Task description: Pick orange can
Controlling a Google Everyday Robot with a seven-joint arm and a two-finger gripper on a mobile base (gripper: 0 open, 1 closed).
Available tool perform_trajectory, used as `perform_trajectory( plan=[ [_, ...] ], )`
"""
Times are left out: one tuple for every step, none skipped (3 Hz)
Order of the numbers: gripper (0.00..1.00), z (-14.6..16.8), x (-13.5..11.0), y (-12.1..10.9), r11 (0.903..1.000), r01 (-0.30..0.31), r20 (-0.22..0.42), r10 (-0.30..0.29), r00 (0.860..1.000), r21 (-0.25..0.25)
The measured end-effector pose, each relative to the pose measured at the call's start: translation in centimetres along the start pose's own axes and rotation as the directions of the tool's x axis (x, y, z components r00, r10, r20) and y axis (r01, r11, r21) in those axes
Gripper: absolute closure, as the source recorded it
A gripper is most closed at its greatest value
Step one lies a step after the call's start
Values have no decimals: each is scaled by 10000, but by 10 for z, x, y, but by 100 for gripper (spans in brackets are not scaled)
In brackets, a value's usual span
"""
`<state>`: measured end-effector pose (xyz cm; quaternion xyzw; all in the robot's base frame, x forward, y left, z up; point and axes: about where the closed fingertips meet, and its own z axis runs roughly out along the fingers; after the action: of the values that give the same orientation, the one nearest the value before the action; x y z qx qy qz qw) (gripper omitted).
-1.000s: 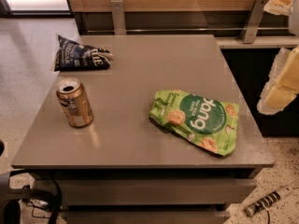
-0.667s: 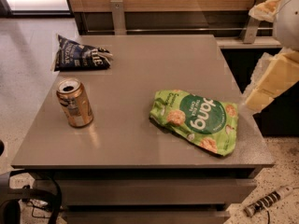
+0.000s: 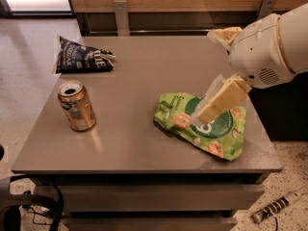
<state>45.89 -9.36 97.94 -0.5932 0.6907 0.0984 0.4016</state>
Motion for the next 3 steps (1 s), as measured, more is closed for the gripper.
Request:
perform_trajectory(
  plan=[
    [0,24,-16,10,9983,-124,955,178,9953,-571],
    [0,46,-32,21,9927,-197,1435,368,9890,-1189],
    [0,58,-34,21,9915,-150,1507,346,9880,-1292]
  ],
)
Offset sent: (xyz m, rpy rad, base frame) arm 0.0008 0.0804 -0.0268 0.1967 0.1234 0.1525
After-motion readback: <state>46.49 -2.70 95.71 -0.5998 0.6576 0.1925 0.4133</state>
